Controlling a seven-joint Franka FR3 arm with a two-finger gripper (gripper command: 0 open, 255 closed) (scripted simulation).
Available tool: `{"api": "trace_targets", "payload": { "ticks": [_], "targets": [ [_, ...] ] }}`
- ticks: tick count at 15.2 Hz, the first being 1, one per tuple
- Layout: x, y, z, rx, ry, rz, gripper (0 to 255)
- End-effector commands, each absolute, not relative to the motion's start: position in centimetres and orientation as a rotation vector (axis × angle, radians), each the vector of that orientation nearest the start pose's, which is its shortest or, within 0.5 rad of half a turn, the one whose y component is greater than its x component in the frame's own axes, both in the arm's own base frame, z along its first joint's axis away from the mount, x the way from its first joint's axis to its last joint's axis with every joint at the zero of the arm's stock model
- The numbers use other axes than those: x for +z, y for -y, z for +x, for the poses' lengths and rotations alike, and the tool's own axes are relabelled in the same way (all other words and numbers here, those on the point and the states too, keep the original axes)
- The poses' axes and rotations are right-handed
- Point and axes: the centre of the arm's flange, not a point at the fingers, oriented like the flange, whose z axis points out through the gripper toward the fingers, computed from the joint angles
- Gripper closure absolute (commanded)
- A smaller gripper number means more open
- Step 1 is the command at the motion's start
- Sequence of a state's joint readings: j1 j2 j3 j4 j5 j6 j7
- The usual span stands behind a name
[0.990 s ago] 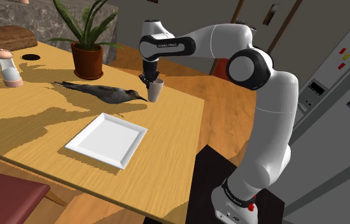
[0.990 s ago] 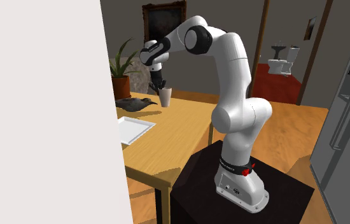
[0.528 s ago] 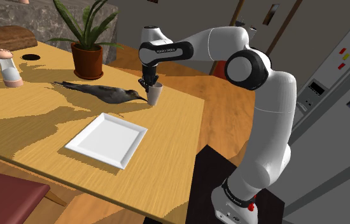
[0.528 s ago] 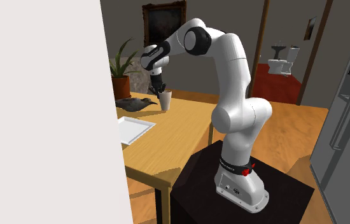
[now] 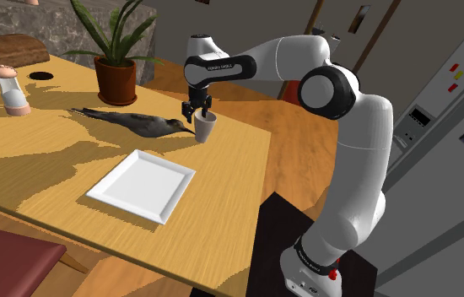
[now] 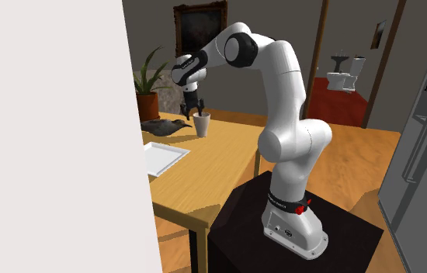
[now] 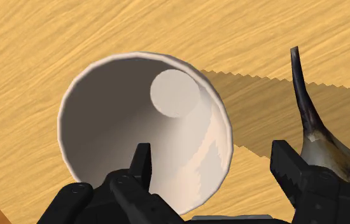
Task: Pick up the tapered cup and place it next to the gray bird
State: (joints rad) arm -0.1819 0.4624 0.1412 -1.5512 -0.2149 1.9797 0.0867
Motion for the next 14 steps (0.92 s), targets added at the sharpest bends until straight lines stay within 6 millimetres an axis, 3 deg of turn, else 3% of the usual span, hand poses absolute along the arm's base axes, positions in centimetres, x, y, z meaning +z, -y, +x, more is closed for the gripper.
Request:
{"api": "trace_targets", "payload": {
  "ticks": [1,3,7,14],
  "targets": [
    [38.2,5.4,68.0,0.041,-0.086,-3.274,0],
    [38.2,5.4,68.0,0.041,-0.086,-3.274,0],
    [43.2,4.8,68.1,0.041,-0.086,-3.274,0],
    [43.2,4.8,68.1,0.041,-0.086,-3.274,0]
  ]
}}
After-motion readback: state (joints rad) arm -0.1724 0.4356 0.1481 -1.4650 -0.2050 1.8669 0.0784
